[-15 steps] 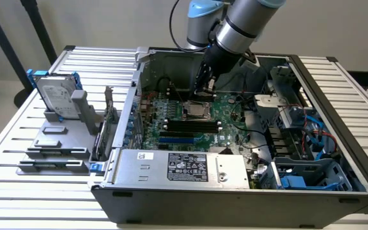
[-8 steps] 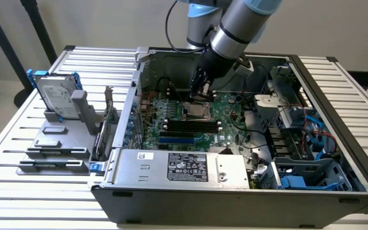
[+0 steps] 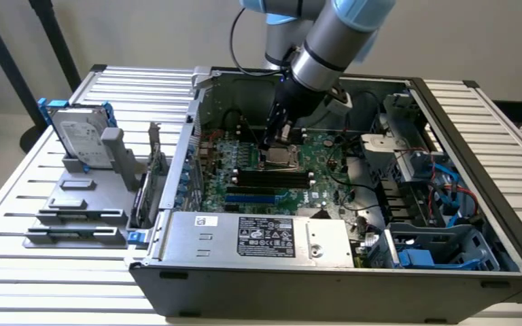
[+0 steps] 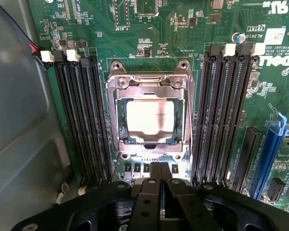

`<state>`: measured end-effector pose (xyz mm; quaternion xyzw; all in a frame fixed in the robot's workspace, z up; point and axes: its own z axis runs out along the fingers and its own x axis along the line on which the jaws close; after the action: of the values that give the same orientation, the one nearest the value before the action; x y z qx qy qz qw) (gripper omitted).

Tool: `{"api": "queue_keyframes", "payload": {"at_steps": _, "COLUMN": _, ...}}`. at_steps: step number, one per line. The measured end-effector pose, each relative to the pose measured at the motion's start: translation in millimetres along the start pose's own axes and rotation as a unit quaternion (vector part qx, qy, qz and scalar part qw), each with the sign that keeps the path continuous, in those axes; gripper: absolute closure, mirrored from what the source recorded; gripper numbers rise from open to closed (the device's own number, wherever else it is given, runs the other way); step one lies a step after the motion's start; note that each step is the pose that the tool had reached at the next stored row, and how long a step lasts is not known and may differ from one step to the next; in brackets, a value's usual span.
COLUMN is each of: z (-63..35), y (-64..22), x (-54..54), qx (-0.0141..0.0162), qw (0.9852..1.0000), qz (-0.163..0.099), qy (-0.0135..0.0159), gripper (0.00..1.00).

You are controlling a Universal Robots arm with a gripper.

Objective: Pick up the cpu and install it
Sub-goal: 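Close the cpu cover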

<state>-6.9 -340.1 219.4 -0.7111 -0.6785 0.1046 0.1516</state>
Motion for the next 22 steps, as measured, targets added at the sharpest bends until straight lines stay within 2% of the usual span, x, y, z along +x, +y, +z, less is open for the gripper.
{"api": "queue_keyframes", "payload": {"at_steps": 5, "z": 5.5, "y": 1.5, "x": 0.2, "qx": 0.0004, "qw": 0.9999, "qz": -0.004, "qy": 0.0095, "gripper": 0.89}}
{"api": "queue_keyframes", "payload": {"at_steps": 9, "z": 9.8, "y": 2.1, "x": 0.2, "qx": 0.0001, "qw": 0.9999, "qz": -0.006, "qy": 0.0158, "gripper": 0.89}}
{"api": "queue_keyframes", "payload": {"at_steps": 14, "z": 14.7, "y": 2.0, "x": -0.2, "qx": -0.0016, "qw": 0.9998, "qz": -0.007, "qy": 0.0189, "gripper": 0.89}}
{"api": "queue_keyframes", "payload": {"at_steps": 22, "z": 18.3, "y": 2.8, "x": -0.4, "qx": -0.0053, "qw": 0.9997, "qz": -0.009, "qy": 0.0217, "gripper": 0.89}}
